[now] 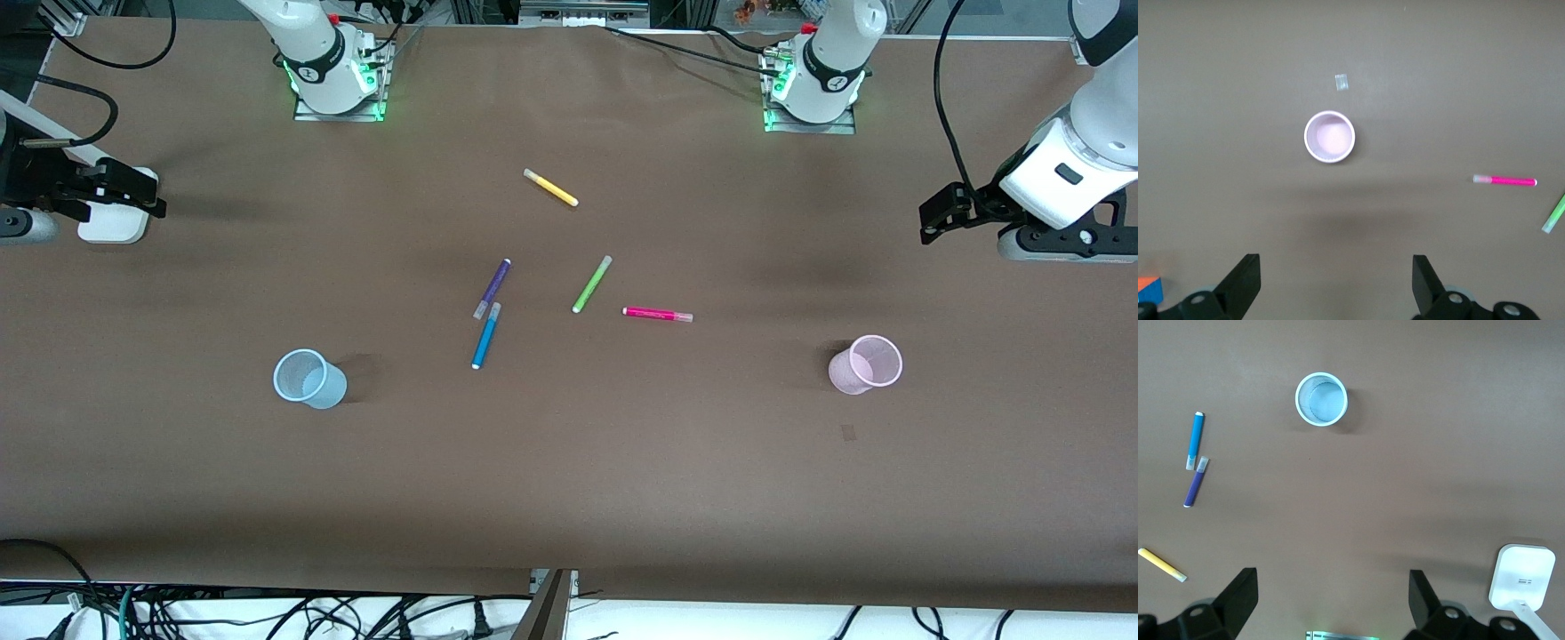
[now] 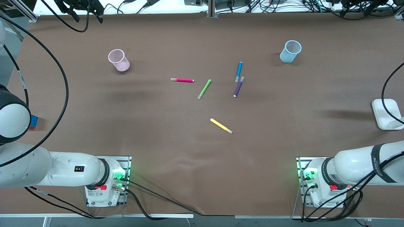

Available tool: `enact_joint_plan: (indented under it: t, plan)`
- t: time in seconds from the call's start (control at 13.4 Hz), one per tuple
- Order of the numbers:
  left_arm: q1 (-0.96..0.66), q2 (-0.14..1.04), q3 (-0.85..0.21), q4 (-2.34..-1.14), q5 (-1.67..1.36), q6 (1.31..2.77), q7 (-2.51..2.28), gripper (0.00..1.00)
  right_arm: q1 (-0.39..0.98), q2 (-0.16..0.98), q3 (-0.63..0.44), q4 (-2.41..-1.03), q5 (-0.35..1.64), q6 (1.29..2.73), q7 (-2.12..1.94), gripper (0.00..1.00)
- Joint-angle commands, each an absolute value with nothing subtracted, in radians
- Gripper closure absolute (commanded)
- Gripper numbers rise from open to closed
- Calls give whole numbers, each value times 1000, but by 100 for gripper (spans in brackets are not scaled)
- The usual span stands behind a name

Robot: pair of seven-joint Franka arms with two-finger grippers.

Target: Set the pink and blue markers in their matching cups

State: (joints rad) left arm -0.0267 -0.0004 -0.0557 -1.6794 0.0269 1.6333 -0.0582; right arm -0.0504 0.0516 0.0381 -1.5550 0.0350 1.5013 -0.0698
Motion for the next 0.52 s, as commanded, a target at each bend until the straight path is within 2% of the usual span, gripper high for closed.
enact_joint_plan:
  t: [0.0, 0.45]
  plan:
    - [-35, -2, -55, -1678, 12, 1600, -48, 0, -13, 71, 46, -1545, 43, 1461, -72, 0]
    - [-41, 35, -78, -1680, 11, 1519, 133, 0, 32, 123, 46, -1542, 54, 1492, -66, 0]
